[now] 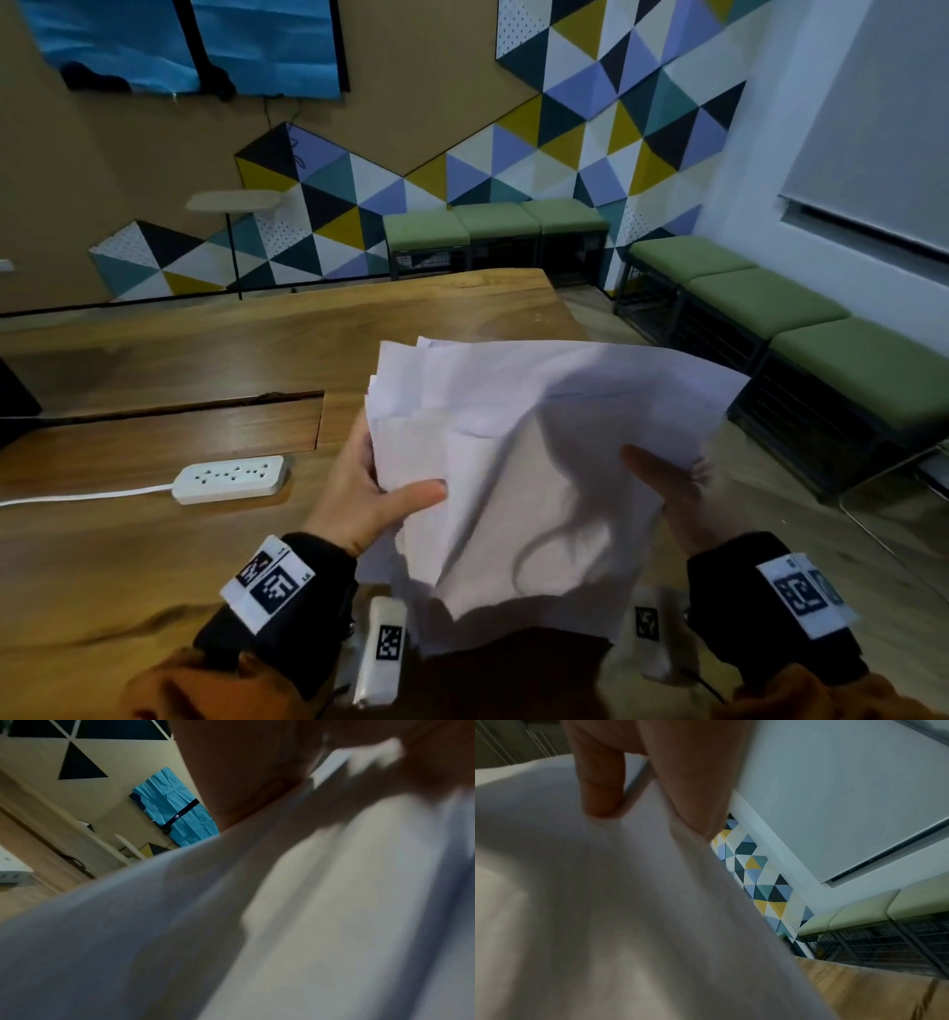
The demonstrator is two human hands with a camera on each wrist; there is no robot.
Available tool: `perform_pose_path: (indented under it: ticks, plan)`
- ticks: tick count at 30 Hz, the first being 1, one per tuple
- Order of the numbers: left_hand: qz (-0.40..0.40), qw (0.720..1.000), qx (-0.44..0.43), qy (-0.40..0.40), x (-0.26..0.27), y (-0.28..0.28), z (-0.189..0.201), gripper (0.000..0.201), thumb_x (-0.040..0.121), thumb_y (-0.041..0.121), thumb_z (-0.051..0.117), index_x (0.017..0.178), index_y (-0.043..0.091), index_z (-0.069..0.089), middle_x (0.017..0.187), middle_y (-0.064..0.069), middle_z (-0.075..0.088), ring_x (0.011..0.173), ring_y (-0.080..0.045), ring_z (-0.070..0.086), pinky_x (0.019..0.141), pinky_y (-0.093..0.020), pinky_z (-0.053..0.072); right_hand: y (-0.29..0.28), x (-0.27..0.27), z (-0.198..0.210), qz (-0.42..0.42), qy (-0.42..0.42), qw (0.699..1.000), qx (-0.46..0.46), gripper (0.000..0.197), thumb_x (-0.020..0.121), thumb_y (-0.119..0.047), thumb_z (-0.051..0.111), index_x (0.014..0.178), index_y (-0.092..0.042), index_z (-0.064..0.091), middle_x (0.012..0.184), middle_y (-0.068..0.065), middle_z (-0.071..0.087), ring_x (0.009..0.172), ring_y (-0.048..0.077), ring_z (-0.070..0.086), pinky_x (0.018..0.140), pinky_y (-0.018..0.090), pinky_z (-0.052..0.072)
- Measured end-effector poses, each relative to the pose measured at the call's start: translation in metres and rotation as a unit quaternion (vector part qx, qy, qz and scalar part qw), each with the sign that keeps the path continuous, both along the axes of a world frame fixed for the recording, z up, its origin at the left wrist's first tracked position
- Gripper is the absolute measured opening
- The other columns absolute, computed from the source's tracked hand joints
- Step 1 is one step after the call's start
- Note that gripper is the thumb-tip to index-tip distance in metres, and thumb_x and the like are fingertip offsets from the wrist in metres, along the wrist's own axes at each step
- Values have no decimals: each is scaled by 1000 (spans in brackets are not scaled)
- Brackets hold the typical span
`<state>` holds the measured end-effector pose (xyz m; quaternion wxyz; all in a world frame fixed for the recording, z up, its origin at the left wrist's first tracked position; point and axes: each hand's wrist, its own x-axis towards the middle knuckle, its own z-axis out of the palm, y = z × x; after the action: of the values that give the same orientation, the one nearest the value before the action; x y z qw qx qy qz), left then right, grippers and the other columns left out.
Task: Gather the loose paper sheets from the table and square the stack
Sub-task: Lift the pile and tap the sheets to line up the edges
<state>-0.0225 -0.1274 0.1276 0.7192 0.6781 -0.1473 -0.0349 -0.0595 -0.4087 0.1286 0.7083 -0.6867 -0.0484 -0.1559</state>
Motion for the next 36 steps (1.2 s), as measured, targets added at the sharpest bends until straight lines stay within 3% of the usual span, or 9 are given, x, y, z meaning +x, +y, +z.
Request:
perform_pose_path:
  ticks: [5,8,13,16,20,23,29,33,36]
  plan:
    - [36,999,-31,-2,1,-7,-8,44,52,52,78,85,23,72,71,17,75,69,2,69,57,-12,52,3,5,-12,-43,54,996,-58,8,71,-26,73,72,-31,67,68,-23,71,64,-15,59,61,15,48]
    - [95,994,-38,-30,-5,-15,-9,18,86,31,53,83,20,66,72,19,74,69,6,66,61,-10,50,12,3,-23,-73,53,996,-20,18,75,-28,69,78,-12,62,80,11,71,60,-5,56,51,6,42]
    - [102,988,-115,-32,-19,-24,6,41,61,60,66,82,25,59,75,8,67,69,4,61,59,-13,50,22,-4,-16,-71,33,997,13,11,78,-21,66,87,-14,66,81,-3,72,72,3,65,58,12,50]
    - [82,997,-7,2,-15,-17,5,79,40,34,86,111,19,54,98,0,65,84,-4,64,56,-5,49,23,-5,-13,-69,42,996,-22,32,74,-19,68,103,-8,58,89,4,65,69,-6,63,59,6,47]
    - [161,982,98,-12,-10,-22,-9,23,68,13,76,82,21,60,76,5,64,76,-14,63,50,-5,46,30,5,-23,-143,74,981,-108,51,61,-34,76,103,-17,53,94,0,64,94,22,61,80,29,52]
    - [190,980,57,-20,-14,-25,-5,17,74,9,71,64,16,58,49,6,62,56,-9,61,43,-5,42,34,4,-20,-125,31,991,-39,42,60,-30,73,98,-24,55,83,-14,72,85,10,66,69,25,53]
    - [148,989,18,0,-16,-12,-2,54,58,-4,79,106,9,57,91,1,66,75,0,67,55,-9,50,40,-10,-3,-165,-109,979,40,93,64,2,76,130,-36,22,119,-4,51,98,-4,58,79,12,50]
    - [133,991,28,-17,-16,-18,2,47,60,-5,78,93,21,57,87,6,63,69,15,63,53,-4,47,47,-12,18,-246,-201,941,-120,101,62,-15,58,136,-47,-2,132,10,38,117,13,46,98,19,40]
    - [127,991,29,-18,-13,-17,2,49,60,-2,78,90,29,55,88,6,63,70,16,62,54,-4,47,45,-11,26,-292,-207,880,-311,84,59,-23,54,137,-34,25,135,21,27,124,12,26,103,4,21]
